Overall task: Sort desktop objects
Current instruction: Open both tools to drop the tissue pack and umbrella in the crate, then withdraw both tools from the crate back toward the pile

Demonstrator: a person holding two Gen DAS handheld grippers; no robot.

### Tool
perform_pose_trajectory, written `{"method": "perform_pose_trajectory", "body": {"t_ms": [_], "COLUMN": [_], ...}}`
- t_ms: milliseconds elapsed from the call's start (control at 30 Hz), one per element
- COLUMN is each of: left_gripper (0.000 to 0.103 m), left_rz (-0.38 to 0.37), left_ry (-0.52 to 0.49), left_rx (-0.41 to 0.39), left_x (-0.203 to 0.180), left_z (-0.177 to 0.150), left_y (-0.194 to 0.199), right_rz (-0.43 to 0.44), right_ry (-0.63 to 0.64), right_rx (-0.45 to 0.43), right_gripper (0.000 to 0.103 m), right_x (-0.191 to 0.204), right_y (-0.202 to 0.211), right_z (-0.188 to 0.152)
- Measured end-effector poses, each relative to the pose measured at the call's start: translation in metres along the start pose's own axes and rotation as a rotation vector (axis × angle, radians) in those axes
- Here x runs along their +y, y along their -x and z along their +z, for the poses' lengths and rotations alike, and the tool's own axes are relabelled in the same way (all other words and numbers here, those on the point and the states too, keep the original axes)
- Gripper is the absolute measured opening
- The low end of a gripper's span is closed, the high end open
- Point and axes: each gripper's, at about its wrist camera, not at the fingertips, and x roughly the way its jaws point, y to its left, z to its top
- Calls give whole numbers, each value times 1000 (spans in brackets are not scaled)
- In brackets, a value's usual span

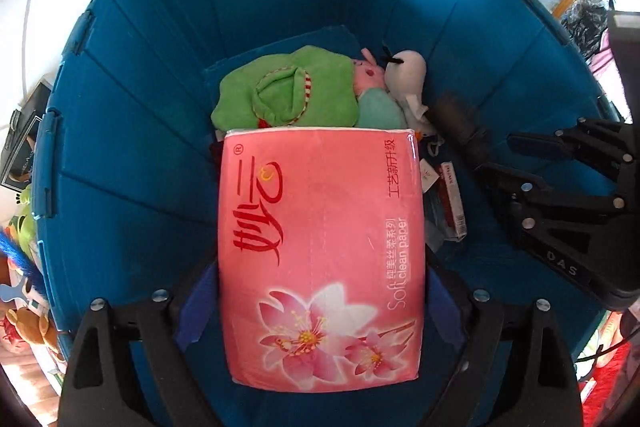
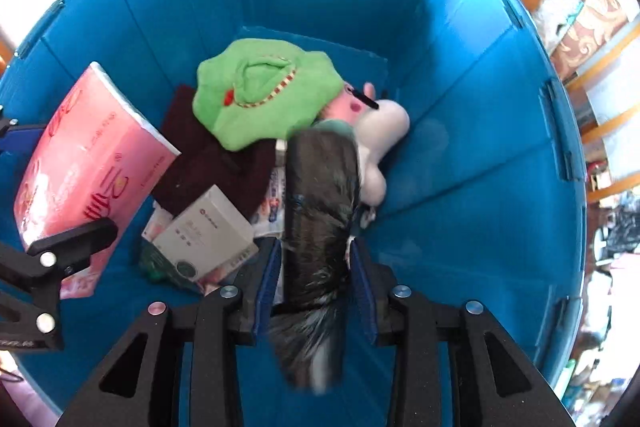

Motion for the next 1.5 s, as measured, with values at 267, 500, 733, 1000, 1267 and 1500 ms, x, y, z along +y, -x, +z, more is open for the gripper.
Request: {"method": "perform_pose_trajectory", "body": {"t_ms": [267,500,733,1000,1267,1500], "left_gripper": [91,91,92,92,92,92], "left_rz": [29,-1,2,4,28,19], "left_ry": [-62,2,-37,-14,-27,-31], "left_rx": [-50,56,-75,-113,-103,-119], "left_x": [-5,5,7,10,12,16], "left_z": [0,4,-5,-18,-34,-15], "left_y": [15,-4,15,34,36,37], "right_rz": [6,16,14,10,-23,-42], "right_ry": [-24,-41,-38,-46,-39,-14], "right_rx": [-26,-24,-32,-43,-52,-40], "right_gripper": [86,93,96,100,102,102], "right_x": [-2,-3,2,2,5,9], "right_y": [2,0,2,3,5,5], "right_z": [2,4,4,3,2,1]}}
